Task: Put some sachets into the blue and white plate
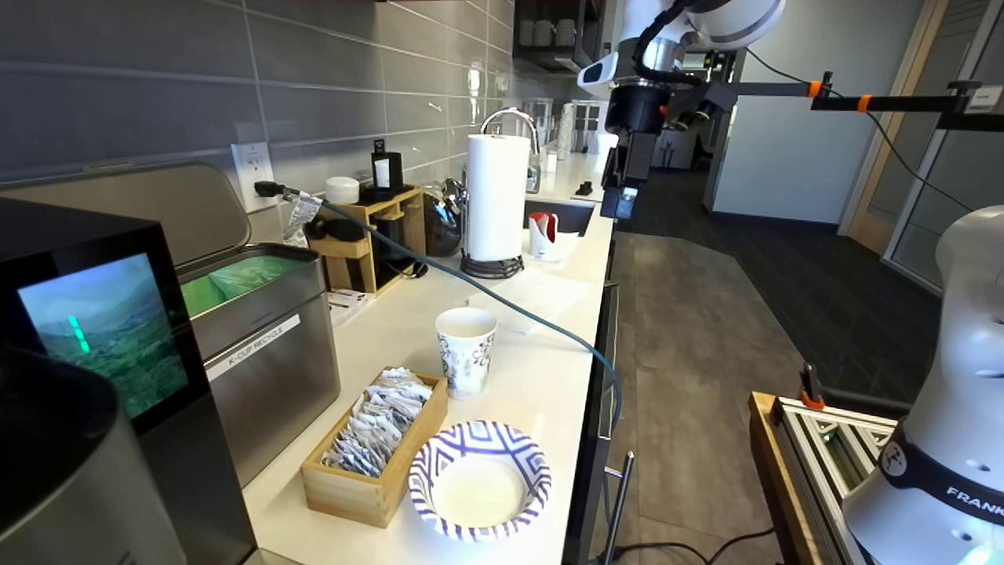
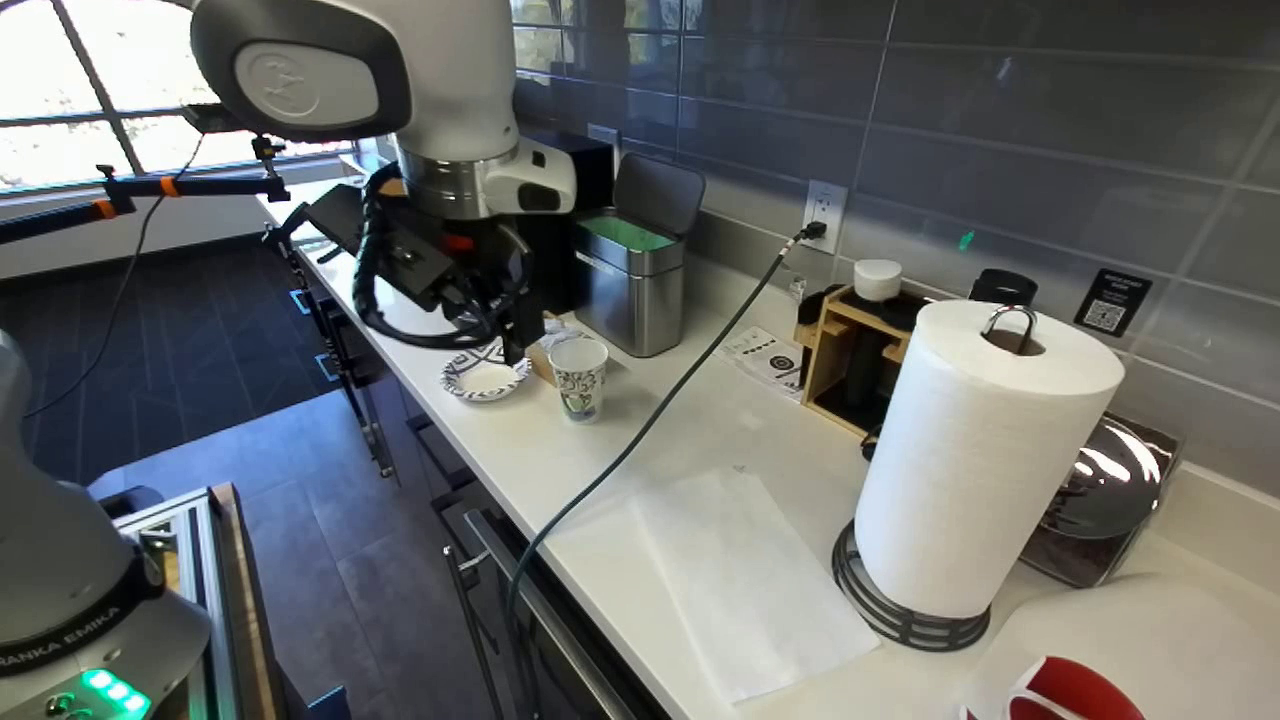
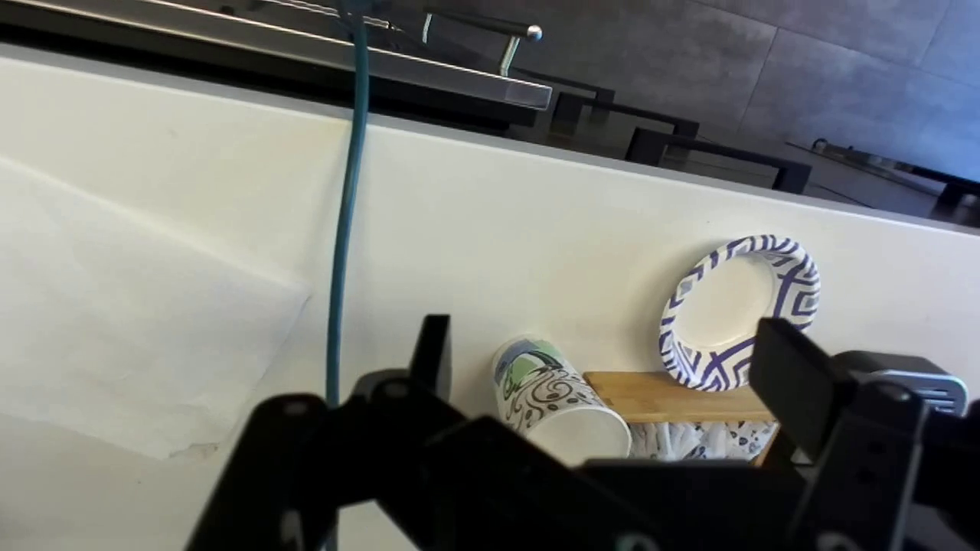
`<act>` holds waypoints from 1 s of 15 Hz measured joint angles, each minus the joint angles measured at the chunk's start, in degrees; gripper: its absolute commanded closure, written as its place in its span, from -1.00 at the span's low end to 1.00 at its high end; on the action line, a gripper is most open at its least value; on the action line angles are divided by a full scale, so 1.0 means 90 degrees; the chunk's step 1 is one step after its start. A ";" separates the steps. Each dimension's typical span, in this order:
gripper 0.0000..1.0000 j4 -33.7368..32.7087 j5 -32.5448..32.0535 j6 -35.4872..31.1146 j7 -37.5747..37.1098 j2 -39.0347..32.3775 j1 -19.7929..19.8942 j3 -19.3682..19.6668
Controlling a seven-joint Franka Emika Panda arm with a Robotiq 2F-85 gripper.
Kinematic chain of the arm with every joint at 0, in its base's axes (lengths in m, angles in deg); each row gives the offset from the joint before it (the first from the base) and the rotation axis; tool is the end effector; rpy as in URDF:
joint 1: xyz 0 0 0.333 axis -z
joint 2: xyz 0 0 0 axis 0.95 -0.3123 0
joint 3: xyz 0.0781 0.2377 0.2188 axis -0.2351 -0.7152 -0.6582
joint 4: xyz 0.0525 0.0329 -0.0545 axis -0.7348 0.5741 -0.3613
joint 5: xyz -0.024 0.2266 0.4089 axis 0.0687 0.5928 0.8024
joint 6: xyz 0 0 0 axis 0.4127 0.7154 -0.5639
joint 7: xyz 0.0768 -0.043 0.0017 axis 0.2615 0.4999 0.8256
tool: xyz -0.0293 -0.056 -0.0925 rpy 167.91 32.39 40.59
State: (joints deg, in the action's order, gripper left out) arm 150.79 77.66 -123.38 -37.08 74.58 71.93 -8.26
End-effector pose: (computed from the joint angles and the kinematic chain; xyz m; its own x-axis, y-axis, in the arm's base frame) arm 0.4534 -0.1659 0.4601 0.9578 0.2585 0.1258 0.2803 -0.9367 -0.2096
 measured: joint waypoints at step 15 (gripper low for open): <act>-1.00 -0.0731 0.0753 -0.1045 -0.1446 -0.1012 -0.0762 -0.1973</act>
State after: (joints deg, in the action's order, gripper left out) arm 144.20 84.43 -132.79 -50.09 65.47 65.07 -26.02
